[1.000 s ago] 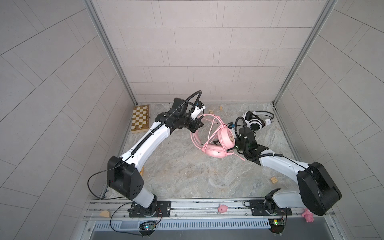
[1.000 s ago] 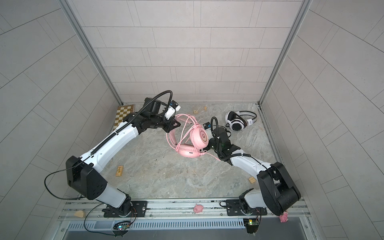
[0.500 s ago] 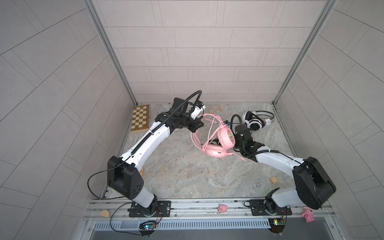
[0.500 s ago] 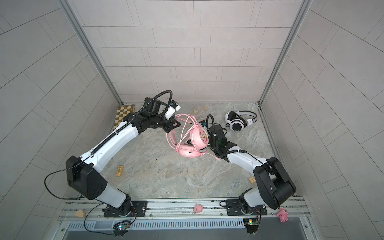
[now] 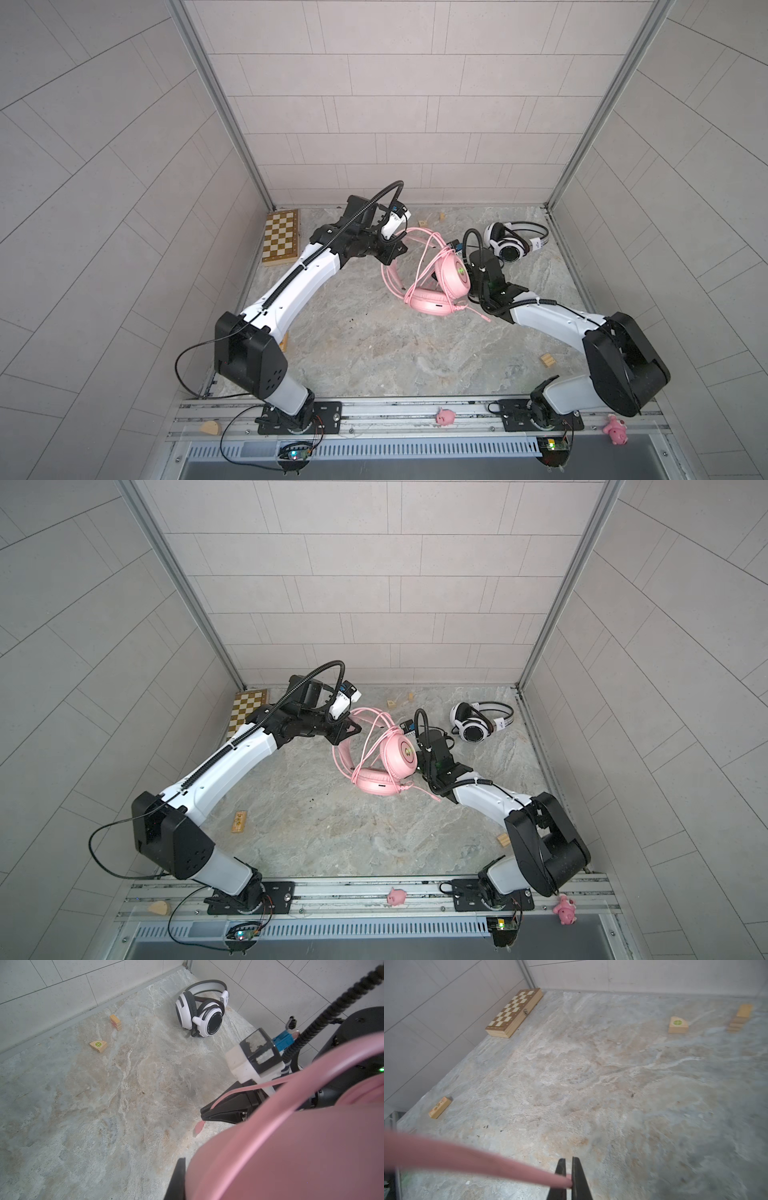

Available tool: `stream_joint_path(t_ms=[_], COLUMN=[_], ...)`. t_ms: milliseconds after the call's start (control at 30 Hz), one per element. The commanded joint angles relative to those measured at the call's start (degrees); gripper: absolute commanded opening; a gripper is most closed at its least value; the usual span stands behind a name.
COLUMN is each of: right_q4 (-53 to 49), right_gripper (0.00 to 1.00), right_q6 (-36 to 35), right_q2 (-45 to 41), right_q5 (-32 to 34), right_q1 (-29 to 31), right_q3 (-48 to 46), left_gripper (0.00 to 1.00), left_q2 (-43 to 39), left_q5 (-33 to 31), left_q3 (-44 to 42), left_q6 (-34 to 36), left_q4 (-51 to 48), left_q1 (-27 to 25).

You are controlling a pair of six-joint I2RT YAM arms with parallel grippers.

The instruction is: Wrap the headphones

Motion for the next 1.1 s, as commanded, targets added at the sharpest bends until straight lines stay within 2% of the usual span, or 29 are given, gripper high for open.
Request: stream_joint_path(t_ms=[0, 300, 500, 567, 667, 800, 900, 967, 1067], right_q4=[-2.23, -6.58, -5.62, -4.39, -1.93, -1.48, 6.28, 10.75, 13.97], right_gripper=[0.00, 0.00, 0.00, 0.00, 0.00, 0.02, 0.03, 0.03, 0.03], right_q6=[1.60, 6.66, 8.82, 9.19, 9.23, 6.81, 10.70, 11.65, 14.98], right_q2=[-3.25, -3.92, -4.99, -4.60, -1.58, 1.35, 2.62, 3.29, 3.75], right_q5=[6.55, 10.66, 9.81, 6.80, -0.30, -0.66, -2.54, -2.06, -0.92], right_q1=[-3.25, -11.36, -14.42, -14.43, -11.95, -3.51, 0.02, 2.06, 4.65], right_q3=[-0.28, -1.97, -5.63, -5.90, -5.37, -4.21, -6.05, -7.97, -8.08], left_gripper=[0.01, 0.01, 0.00, 0.00, 0.00, 0.00, 0.00, 0.00, 0.00], left_q2=[-2.11, -2.58, -3.07, -3.33, -3.54, -3.47, -3.68, -3.98, -4.32], left_q5=[3.57, 4.18, 5.71, 6.23, 7.90, 11.98, 14.77, 16.69, 18.09], left_q3=[1.08, 0.68, 0.20, -0.04, -0.77, -2.79, -5.02, -7.65, -13.58], left_q6=[-2.22, -2.67, -3.34, -3.60, -5.59, -10.52, -15.14, -20.64, -32.67], left_q4=[2.86, 3.63, 4.81, 5.38, 7.58, 13.46, 19.57, 26.98, 45.18], left_q1=[0.24, 0.23, 0.26, 0.35, 0.87, 2.05, 2.63, 2.73, 2.81])
